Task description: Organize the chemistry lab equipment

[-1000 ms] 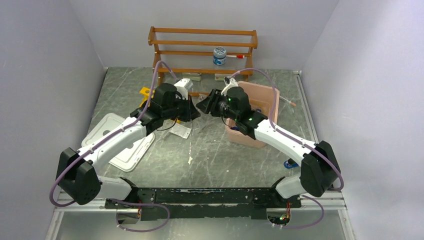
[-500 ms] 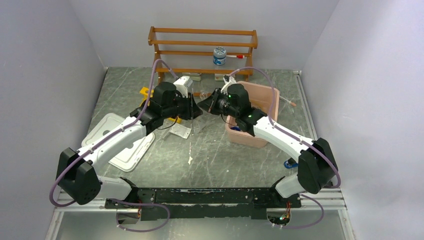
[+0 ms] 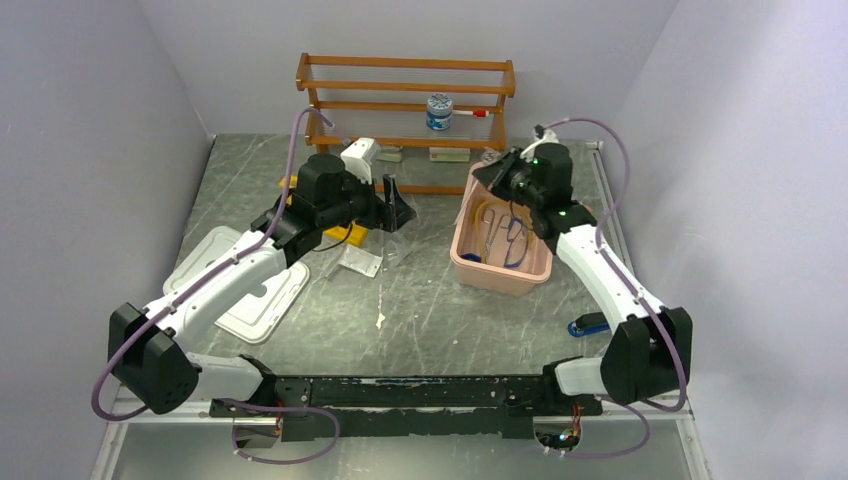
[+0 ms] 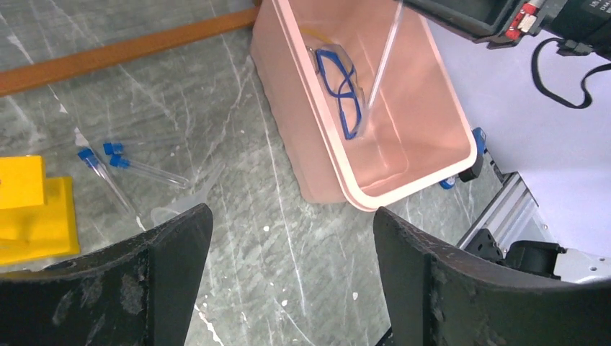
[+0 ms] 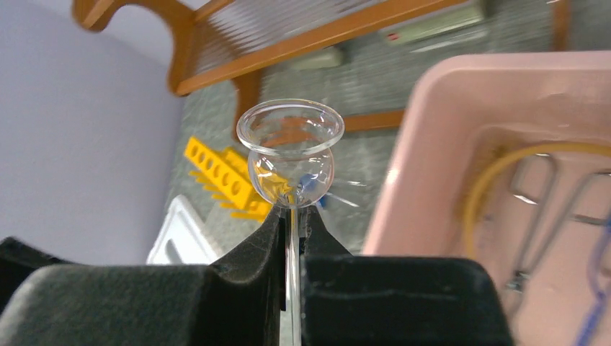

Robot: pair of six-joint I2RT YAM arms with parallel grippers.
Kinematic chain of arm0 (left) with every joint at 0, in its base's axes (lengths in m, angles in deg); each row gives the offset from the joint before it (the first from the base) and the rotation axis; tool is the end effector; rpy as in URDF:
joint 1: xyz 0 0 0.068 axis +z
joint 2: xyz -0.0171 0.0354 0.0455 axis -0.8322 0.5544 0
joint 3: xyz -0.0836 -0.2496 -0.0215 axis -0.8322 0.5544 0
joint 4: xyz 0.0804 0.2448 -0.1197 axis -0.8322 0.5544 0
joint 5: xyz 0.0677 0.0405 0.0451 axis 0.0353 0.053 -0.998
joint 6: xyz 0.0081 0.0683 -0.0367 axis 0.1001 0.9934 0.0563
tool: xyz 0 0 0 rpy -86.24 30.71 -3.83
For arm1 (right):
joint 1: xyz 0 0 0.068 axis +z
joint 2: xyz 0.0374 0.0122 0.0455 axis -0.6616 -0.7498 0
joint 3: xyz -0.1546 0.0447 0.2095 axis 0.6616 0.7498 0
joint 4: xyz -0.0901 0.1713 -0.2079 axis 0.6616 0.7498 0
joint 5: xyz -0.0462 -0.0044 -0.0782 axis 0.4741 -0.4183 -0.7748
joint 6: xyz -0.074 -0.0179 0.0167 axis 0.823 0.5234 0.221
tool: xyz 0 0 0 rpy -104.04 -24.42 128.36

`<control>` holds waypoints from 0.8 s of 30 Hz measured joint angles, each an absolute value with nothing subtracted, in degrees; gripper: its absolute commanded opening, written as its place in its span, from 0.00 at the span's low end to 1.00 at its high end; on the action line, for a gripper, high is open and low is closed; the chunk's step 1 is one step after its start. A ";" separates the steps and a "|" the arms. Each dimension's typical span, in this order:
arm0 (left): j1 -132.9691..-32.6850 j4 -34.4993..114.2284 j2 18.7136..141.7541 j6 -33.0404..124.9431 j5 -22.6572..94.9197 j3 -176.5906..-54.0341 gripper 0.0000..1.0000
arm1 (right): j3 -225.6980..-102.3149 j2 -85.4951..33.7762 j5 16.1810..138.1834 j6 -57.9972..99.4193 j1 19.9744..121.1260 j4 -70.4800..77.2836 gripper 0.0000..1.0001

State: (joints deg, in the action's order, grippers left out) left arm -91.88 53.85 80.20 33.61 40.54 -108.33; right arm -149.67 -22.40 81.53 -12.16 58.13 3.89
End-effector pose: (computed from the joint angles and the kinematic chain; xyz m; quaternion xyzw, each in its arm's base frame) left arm 0.2841 -0.2210 0.3195 0.1449 0.8138 -0.3549 0.4368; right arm 0.3533 0.1206 0.3029 0.0991 0.7978 0.3523 0.4791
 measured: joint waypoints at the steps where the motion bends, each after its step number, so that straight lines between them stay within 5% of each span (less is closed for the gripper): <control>1: -91.88 53.85 80.20 33.74 40.43 -108.57 0.84 | -149.67 -21.66 81.38 -11.28 56.49 4.98 0.00; 8: -91.75 54.28 82.52 34.22 39.55 -110.89 0.82 | -151.16 -22.32 79.69 -4.42 51.38 13.96 0.00; 24: -91.72 55.09 91.33 33.22 38.81 -113.93 0.78 | -157.91 -44.11 79.91 2.20 51.88 26.27 0.04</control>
